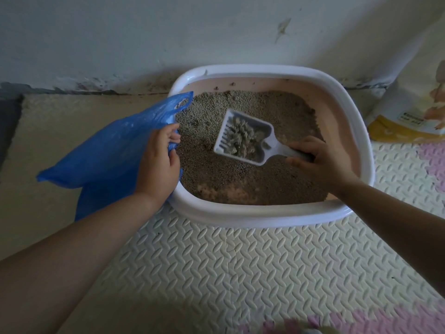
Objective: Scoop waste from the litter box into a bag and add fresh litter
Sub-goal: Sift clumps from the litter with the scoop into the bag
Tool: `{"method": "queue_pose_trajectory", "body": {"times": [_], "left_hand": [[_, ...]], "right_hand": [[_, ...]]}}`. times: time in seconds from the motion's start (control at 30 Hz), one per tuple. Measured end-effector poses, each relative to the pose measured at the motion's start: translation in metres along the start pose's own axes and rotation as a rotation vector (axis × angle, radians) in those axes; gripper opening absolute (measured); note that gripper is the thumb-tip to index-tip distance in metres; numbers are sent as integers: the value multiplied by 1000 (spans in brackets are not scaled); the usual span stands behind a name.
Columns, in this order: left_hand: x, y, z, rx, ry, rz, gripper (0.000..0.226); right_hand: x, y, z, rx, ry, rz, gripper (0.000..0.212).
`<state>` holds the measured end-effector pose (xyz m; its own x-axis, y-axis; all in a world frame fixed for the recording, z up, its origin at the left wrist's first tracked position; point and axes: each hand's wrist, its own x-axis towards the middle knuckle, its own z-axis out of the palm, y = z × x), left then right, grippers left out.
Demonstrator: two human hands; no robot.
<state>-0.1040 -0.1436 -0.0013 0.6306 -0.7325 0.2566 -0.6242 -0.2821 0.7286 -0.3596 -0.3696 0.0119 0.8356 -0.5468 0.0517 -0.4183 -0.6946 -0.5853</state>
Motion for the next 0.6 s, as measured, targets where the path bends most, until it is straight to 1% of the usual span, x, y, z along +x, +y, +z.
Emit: {"method": "queue_pose_trajectory", "body": {"times": [0.07,0.13,0.2,0.27,0.6], "left_hand": [[0,0,0,5,0,0,47],[0,0,0,5,-2,-4,47],[0,-1,0,2,-6,1,46],[1,-1,0,7,-6,7,46],[0,-2,1,19,7,10,47]], "right_hand": [[0,0,1,28,28,-5,33],[0,1,3,5,40,-25,36],[1,1,4,29,66,16,36],[1,0,4,22,78,9,38],[2,1,3,47,50,74,34]]}}
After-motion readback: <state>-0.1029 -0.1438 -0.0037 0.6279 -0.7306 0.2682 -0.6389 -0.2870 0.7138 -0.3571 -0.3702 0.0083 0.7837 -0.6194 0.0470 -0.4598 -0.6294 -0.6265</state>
